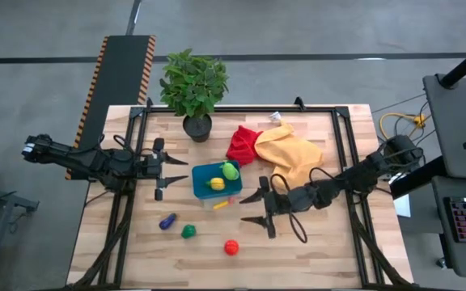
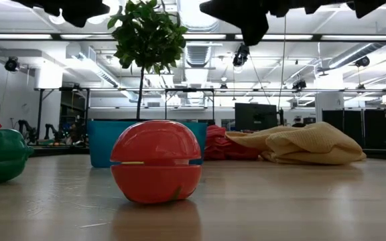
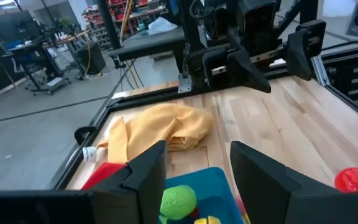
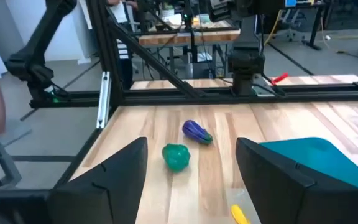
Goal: Pick and placing Produce into tupperware
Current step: Put the pink peach into the blue bin
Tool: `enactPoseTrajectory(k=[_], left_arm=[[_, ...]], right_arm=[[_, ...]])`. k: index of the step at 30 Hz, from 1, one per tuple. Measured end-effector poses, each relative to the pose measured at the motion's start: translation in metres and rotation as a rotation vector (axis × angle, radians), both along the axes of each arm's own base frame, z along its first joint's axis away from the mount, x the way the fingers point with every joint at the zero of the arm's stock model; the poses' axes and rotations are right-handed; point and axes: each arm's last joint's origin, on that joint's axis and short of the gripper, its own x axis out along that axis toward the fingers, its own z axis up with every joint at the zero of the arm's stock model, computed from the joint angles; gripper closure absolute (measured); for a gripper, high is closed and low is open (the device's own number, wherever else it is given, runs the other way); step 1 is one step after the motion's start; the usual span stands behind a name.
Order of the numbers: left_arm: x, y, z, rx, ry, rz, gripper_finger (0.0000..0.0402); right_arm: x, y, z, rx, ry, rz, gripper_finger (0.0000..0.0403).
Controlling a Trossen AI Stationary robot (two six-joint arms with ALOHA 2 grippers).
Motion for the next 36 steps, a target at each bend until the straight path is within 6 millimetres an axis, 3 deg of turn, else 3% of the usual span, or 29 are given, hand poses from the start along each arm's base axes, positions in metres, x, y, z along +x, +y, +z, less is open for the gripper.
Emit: enactPoseTrajectory(k=[11,16,24,29,36], left_arm=[[0.001,0.0,0.003,-0.007,-0.032,-0.001,0.0237],[0.001,0.0,0.003,-0.008,-0.031,0.0,0.0237],[0.001,0.0,0.004,-0.019,-0.043,0.001,0.0237],[0.002,-0.001,0.006,-0.024,-0.06,0.001,0.0237],[0.006,-0.001,0.005,-0.024,-0.057,0.001,0.0237]], right_arm=[[0.0,-0.001,-0.004,0.027,0.064,-0.02,0.0165],[0.002,-0.002,-0.023,0.157,0.172,-0.152,0.0166],[0.016,0.007,-0.062,0.219,0.285,-0.252,0.0178],[0.03,0.012,-0.077,0.258,0.332,-0.297,0.018],[0.049,0.02,-0.094,0.222,0.529,-0.458,0.018]])
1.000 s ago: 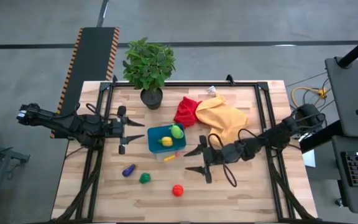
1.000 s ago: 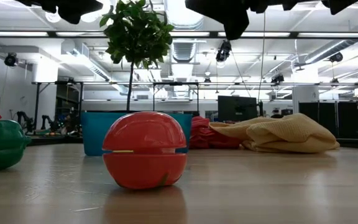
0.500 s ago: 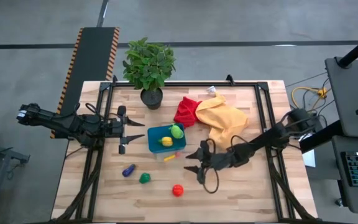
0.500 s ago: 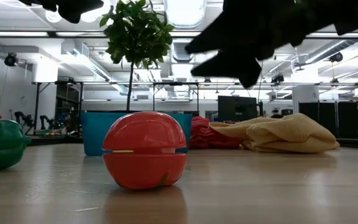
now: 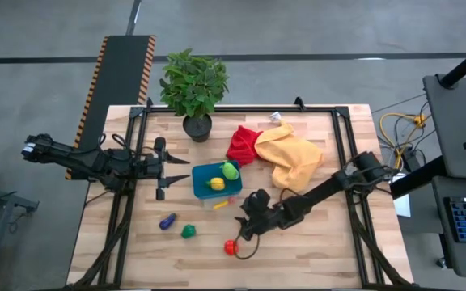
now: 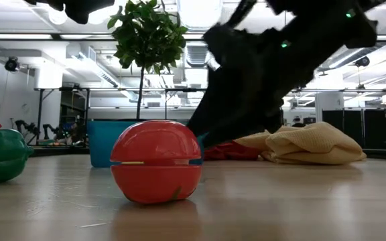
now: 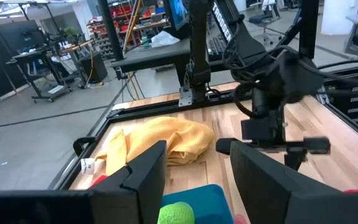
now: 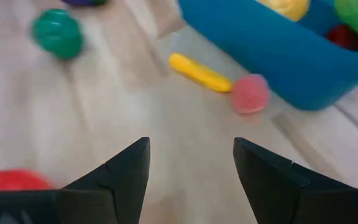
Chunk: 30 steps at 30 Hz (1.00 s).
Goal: Pick and placing Produce into tupperware
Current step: Put the pink peach into the blue bin
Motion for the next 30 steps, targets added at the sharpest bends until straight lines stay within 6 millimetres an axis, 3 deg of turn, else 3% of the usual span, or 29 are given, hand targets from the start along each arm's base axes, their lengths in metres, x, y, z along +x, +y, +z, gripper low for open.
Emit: enactPoseTrajectory(k=[9,17,30], left_arm=[[0.004,-0.001,-0.003,0.006,0.026,0.0,0.0237],[0.003,-0.001,-0.005,0.009,0.039,-0.001,0.0237],[0.001,0.0,-0.009,0.022,0.085,-0.002,0.0237]], right_arm=[[0.025,0.005,0.002,-0.078,0.077,-0.219,0.018],[0.033,0.002,0.003,-0.005,-0.028,-0.465,0.018],[0.04,0.002,-0.016,0.078,-0.056,-0.565,0.018]])
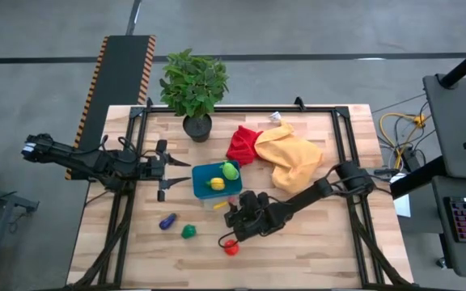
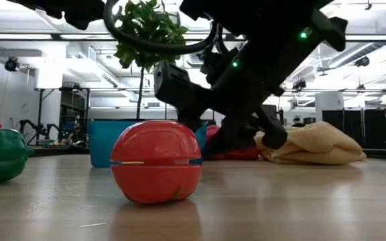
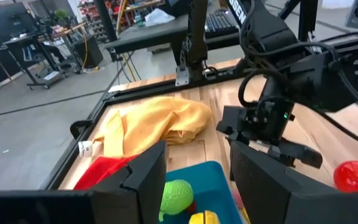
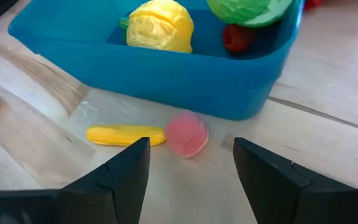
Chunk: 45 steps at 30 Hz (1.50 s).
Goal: Pick and placing Produce into tupperware
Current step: Put the pink peach into the blue bin
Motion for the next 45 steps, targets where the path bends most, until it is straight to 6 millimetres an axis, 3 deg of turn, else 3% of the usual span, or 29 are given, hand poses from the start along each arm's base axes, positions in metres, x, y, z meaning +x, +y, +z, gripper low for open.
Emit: enactPoseTrajectory(k=[39,45], left_arm=[[-0.001,0.0,0.0,0.002,0.004,0.0,0.0237],[-0.002,0.0,0.0,0.002,0.003,0.0,0.0237]], right_arm=[[0.013,-0.027,-0.003,0.085,0.045,0.024,0.018],[0.013,-0.027,-0.003,0.085,0.05,0.026,0.0209]])
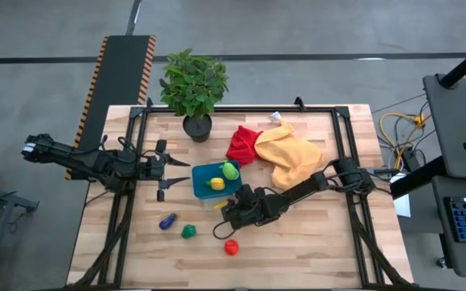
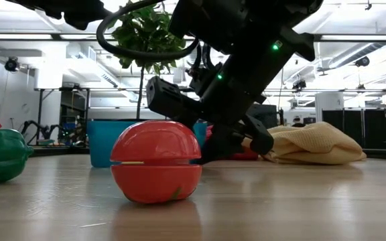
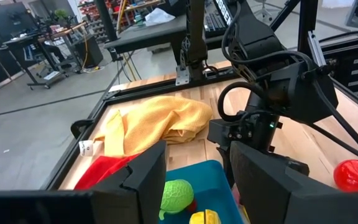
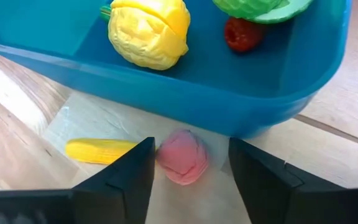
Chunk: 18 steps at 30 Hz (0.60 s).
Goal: Pick and placing Produce into tupperware
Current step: Put the pink peach into the blue bin
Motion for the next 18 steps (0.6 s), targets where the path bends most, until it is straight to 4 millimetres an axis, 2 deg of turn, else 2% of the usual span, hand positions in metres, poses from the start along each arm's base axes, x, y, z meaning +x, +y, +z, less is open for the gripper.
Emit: enactPoseTrajectory(k=[9,18], left_arm=[[0.0001,-0.0001,0.0,0.0,0.001,0.0,0.0237],[0.0001,0.0,0.0,0.0,0.001,0.0,0.0237]], right_arm=[[0.0001,0.0,0.0,0.001,0.004,0.008,0.0279],[-0.0012,0.0072,0.0003,-0.008,0.028,0.067,0.0318]])
